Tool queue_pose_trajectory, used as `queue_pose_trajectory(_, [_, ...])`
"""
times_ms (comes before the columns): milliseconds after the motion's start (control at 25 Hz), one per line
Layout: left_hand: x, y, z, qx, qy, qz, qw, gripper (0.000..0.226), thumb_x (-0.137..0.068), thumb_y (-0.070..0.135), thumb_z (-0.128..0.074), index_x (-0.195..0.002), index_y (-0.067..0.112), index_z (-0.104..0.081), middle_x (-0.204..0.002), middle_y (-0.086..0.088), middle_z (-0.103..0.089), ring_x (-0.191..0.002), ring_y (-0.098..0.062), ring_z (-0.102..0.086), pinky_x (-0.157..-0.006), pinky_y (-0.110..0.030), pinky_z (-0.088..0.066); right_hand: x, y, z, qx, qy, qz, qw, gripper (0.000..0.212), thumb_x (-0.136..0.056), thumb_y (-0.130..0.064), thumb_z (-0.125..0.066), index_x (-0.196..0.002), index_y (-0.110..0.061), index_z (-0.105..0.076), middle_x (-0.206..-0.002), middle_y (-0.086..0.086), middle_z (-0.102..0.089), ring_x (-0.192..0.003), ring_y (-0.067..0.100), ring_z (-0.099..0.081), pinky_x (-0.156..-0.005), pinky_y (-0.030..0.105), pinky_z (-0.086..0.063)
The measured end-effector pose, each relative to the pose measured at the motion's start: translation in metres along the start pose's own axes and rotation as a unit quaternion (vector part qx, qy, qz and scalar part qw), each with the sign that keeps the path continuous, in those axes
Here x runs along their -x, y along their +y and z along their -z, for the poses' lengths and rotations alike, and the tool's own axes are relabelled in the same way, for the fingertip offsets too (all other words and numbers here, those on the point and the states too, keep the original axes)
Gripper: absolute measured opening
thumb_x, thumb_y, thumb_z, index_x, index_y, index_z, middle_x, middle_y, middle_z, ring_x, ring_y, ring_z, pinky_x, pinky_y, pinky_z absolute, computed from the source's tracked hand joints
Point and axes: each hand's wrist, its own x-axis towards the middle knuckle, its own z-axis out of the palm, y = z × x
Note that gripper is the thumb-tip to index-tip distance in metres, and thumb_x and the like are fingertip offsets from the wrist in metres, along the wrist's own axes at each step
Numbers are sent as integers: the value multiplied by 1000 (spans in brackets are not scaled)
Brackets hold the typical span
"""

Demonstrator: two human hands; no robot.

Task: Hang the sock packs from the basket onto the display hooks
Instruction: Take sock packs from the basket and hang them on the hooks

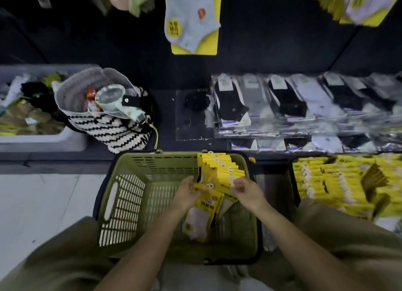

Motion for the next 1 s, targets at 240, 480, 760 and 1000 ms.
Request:
queue_pose_trajectory(240, [-25,-25,-15,-63,-41,0,997,39,-83,18,-67,-119,11,-54,-120,-8,-61,-105,-16,-57,-90,-31,-47,24,21,-42,-81,24,-118,989,8,-89,-17,-61,-96,-14,-60,-87,-3,-58,-86,14,-55,-64,18,-40])
queue_pose_trajectory(480, [-26,-37,-32,-121,-52,-40,990,34,-87,13,-61,-120,14,-55,-107,-1,-62,-105,-19,-59,-80,-22,-40,21,18,-56,-218,42,-204,953,21,-81,-14,-71,-99,-13,-61,-94,2,-59,-90,18,-55,-73,25,-42])
queue_pose_trajectory(760, [-5,-26,-51,-57,6,-145,988,47,-81,11,-69,-123,18,-51,-127,3,-45,-117,-9,-46,-98,-18,-37,8,25,-64,-289,91,-156,940,64,-78,0,-69,-131,-22,-41,-111,0,-56,-84,6,-55,-58,6,-46])
queue_pose_trajectory(1000, [-24,-7,-58,-99,-24,-100,990,77,-79,15,-71,-143,17,-29,-140,-3,-40,-131,-19,-38,-103,-24,-27,-2,27,-64,-292,95,-149,940,48,-79,-1,-69,-119,-12,-45,-114,5,-62,-102,20,-60,-79,27,-46])
